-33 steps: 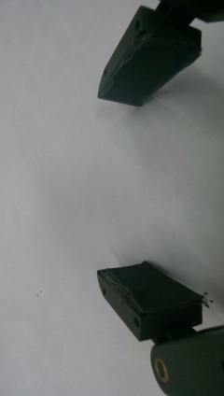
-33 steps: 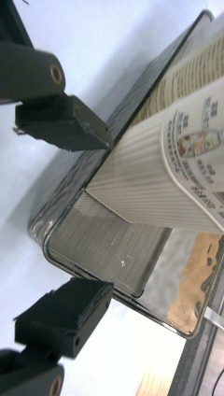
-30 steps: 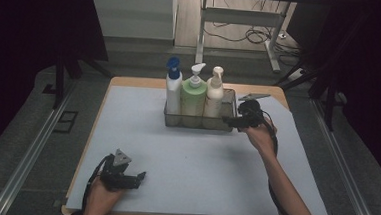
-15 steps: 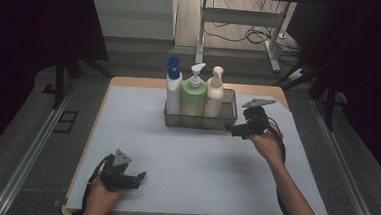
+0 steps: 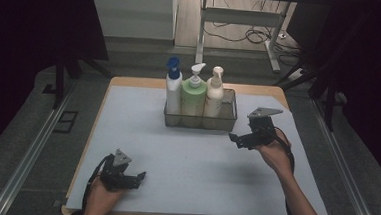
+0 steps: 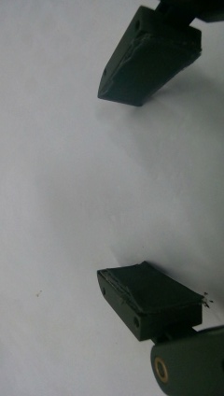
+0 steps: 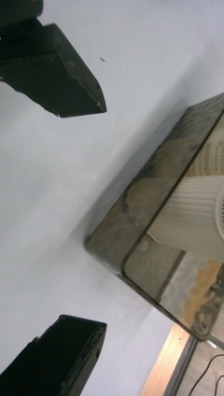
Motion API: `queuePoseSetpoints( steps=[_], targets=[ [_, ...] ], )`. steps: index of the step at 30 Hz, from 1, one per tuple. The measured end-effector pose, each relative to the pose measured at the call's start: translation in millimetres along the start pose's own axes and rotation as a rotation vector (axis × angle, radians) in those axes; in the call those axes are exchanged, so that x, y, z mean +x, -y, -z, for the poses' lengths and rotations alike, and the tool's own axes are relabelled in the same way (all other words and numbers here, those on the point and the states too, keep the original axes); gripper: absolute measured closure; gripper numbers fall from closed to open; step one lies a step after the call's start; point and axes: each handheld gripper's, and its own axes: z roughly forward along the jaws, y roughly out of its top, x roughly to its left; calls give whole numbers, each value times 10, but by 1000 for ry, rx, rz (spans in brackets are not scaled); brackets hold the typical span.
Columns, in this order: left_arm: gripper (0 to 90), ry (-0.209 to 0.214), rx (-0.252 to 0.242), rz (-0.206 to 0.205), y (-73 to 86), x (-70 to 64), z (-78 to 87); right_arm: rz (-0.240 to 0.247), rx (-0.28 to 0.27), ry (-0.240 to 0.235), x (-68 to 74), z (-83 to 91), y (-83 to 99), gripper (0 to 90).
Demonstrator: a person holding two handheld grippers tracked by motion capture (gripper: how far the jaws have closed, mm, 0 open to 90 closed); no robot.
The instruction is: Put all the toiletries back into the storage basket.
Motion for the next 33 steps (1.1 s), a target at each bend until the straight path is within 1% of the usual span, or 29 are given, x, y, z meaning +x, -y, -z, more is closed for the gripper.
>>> queuePoseSetpoints(
  steps=[7, 13, 16, 19, 23, 33],
  targets=[
    [123, 0, -1, -1, 1, 1, 0, 17, -12, -12, 60, 168, 113, 0],
    [123, -1, -2, 0, 2, 0, -1, 40, -11, -3, 124, 287, 250, 0],
    [123, -1, -1, -1, 1, 0, 0, 36, -12, -11, 147, 320, 338, 0],
    [123, -1, -2, -3, 1, 2, -1, 34, -6, -15, 163, 333, 437, 0],
    [123, -1, -2, 1, 2, -1, -1, 36, 6, -8, 182, 329, 581, 0],
    [123, -2, -2, -1, 3, -1, -1, 3, 36, -10, 217, 253, 939, 0]
  ],
)
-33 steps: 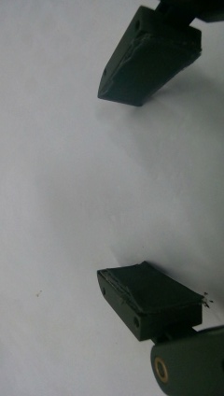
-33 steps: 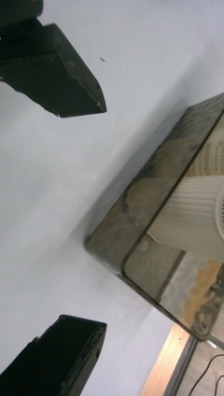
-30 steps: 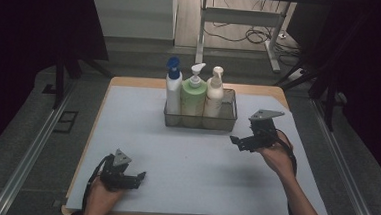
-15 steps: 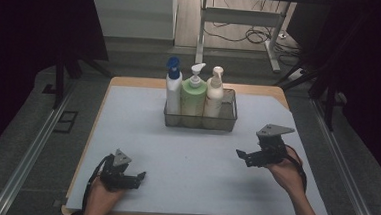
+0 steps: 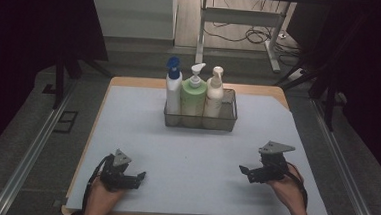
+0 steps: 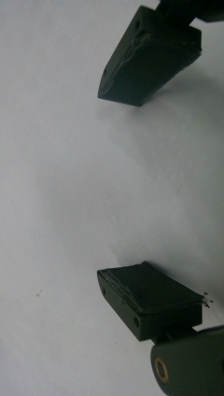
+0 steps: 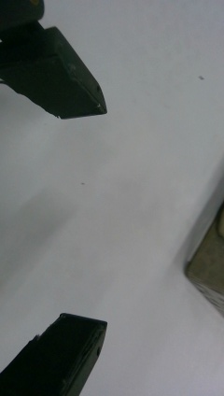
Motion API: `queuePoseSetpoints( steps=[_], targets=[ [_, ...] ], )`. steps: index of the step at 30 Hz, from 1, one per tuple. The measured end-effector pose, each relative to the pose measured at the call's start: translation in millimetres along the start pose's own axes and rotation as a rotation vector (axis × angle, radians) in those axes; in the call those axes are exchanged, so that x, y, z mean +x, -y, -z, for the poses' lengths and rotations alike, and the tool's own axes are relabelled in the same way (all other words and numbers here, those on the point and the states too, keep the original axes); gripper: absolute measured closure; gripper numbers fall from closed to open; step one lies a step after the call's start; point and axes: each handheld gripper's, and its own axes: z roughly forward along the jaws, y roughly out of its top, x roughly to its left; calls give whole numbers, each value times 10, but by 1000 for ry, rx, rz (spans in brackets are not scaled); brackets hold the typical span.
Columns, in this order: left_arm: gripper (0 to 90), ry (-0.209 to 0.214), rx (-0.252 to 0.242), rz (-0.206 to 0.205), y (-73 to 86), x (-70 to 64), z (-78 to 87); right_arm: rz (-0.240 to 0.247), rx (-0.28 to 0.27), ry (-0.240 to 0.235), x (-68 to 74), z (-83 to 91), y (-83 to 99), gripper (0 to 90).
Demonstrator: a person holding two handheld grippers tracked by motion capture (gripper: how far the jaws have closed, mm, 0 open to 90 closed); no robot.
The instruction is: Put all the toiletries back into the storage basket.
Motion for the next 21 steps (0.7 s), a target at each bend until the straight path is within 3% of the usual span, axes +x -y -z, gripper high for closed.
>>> queuePoseSetpoints(
  steps=[13, 15, 21],
  targets=[
    [123, 0, 0, 0, 0, 0, 0, -25, 65, -11, 51, -224, 385, 0],
    [123, 0, 0, 0, 0, 0, 0, -46, 57, -17, 36, -226, 398, 4],
    [122, 0, 2, -1, 0, -2, -1, -41, 55, -8, 44, -228, 409, 0]
  ],
)
